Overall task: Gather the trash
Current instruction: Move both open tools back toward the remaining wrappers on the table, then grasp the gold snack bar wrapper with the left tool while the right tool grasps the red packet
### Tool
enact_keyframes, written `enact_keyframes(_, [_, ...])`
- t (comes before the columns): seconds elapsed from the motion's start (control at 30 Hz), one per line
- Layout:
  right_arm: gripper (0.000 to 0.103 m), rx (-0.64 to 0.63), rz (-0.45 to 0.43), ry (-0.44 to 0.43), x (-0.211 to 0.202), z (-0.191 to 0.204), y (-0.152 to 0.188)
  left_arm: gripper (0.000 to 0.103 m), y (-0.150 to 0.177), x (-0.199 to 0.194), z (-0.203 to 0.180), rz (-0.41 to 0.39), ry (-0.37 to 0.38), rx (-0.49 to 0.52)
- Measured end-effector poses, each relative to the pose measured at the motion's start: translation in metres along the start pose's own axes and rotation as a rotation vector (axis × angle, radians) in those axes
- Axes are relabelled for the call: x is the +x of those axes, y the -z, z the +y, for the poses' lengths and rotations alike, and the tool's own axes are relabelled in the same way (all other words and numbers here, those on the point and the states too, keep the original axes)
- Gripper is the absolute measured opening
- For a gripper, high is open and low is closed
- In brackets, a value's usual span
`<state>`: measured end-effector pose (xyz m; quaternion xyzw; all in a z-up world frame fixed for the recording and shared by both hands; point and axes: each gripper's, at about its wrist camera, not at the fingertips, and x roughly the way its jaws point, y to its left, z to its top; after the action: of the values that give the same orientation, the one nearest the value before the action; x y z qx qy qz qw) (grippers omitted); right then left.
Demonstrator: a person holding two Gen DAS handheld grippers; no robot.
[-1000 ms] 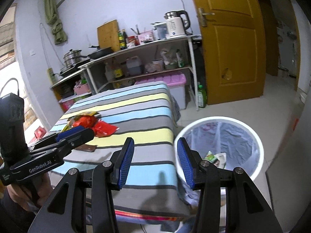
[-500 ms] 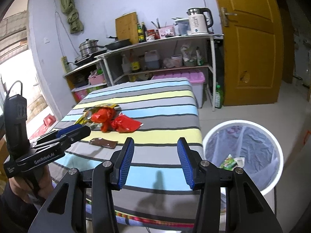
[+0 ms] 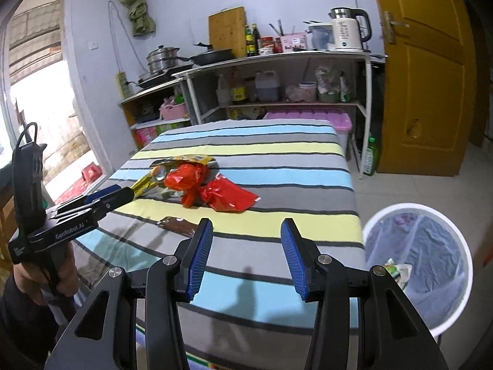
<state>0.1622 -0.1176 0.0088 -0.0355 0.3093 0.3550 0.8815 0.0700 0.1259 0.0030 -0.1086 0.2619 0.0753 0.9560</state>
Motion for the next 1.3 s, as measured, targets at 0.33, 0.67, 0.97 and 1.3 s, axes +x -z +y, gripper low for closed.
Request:
enact_keyframes(0.33, [0.047, -0.041, 0.057, -0.041, 0.044, 0.016, -0.010, 0.049, -0.007, 0.015, 0.043, 0.007, -0.089, 0.011])
enact_keyframes(0.67, [0.047, -0.081, 0.108, -0.063, 0.087, 0.022, -0.022, 0.056, -0.020, 0.051, 0.072, 0.110, -0.044, 0.043])
enact_keyframes(0.97, [0.047, -0.117, 0.171, -0.076, 0.120, 0.023, -0.030, 0.056, -0.024, 0.073, 0.074, 0.195, -0.034, 0.055])
enact_keyframes(1.3, [0.047, -0.138, 0.245, -0.124, 0.145, 0.023, -0.032, 0.056, -0.018, 0.090, 0.073, 0.298, -0.053, 0.073])
